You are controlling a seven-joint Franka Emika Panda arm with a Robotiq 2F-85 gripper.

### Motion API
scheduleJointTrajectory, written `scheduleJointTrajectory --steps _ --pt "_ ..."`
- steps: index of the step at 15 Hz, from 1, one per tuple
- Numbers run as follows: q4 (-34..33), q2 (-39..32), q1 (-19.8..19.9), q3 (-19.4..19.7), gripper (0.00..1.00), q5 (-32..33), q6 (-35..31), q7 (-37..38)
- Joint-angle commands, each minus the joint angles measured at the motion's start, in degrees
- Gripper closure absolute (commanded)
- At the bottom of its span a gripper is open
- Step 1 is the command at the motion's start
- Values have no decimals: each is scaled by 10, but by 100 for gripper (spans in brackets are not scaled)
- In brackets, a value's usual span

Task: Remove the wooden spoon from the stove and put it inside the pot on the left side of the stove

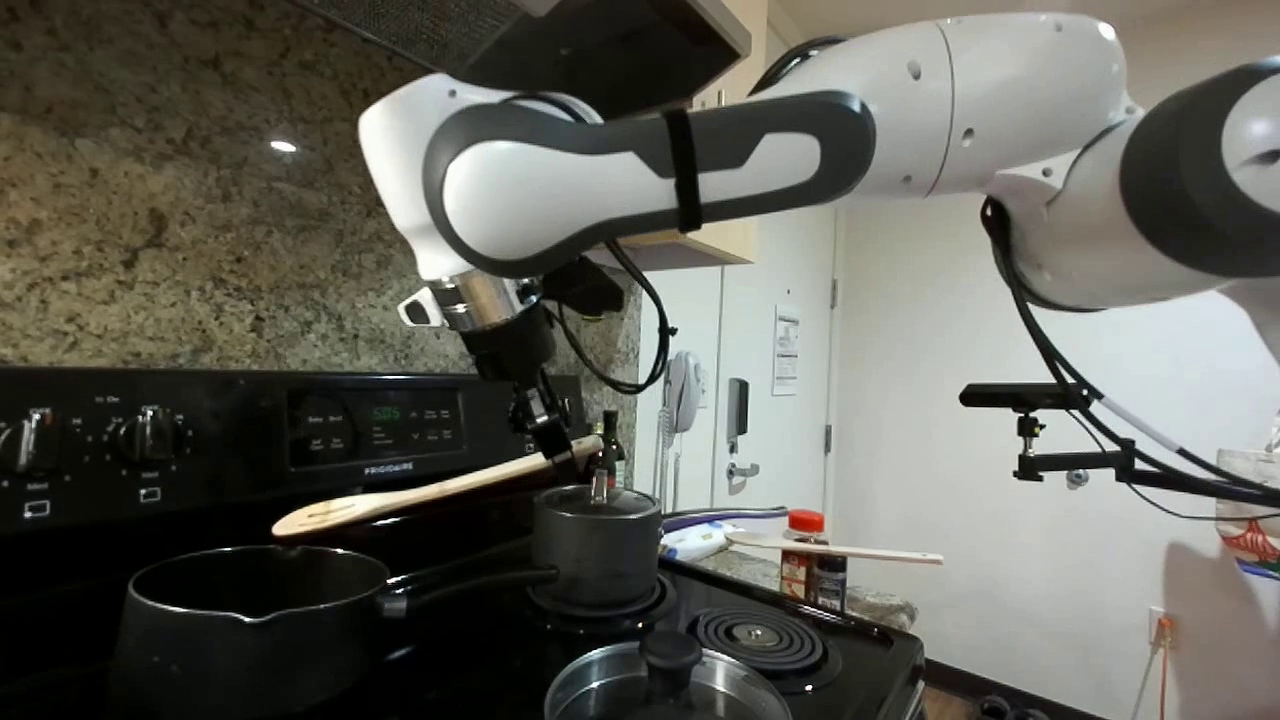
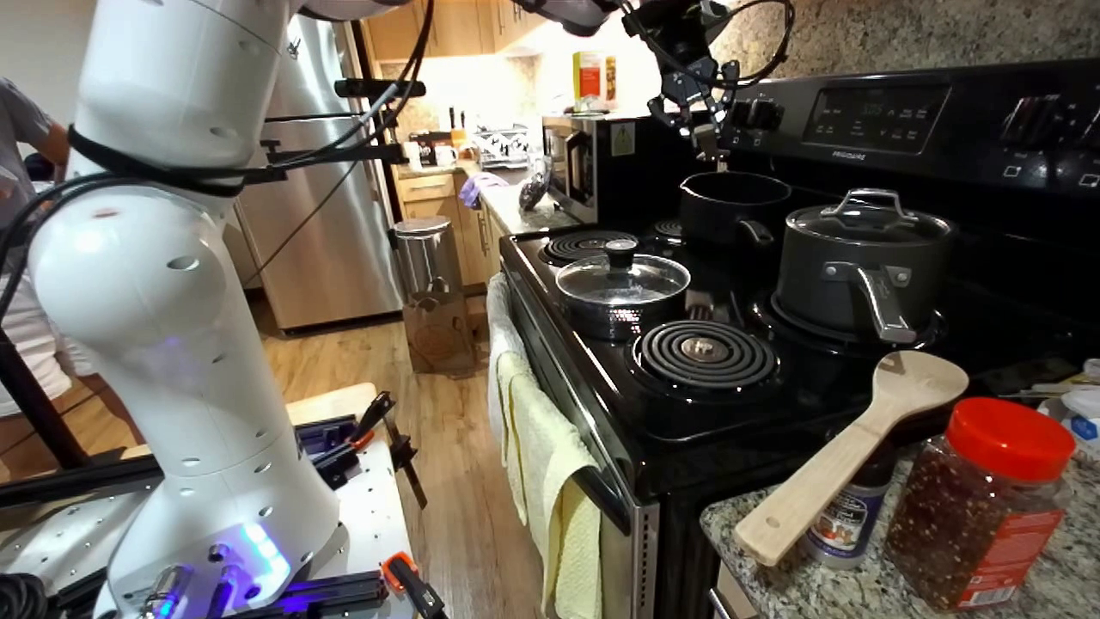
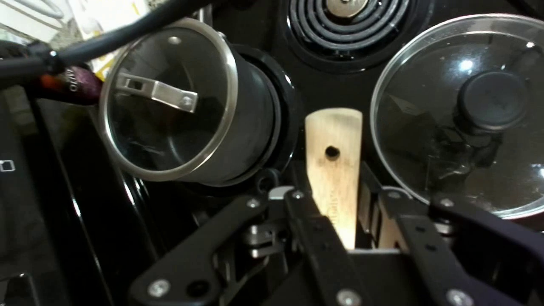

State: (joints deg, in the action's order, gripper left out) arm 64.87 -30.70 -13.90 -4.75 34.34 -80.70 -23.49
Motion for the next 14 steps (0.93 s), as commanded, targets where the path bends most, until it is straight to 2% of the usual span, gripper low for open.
scheduleJointTrajectory --steps 1,2,3,5,6,11,14 --pt "-136 -92 -39 12 87 64 47 -43" --pt "-51 -37 -20 4 87 35 15 -11" --pt "-64 -48 -25 4 71 38 16 -12" --pt "-61 -51 -27 4 71 38 16 -11" --pt "-61 -50 -24 5 87 38 16 -11" --pt "-108 -91 -56 21 87 82 20 25" --pt "-144 -130 -82 33 87 131 20 44"
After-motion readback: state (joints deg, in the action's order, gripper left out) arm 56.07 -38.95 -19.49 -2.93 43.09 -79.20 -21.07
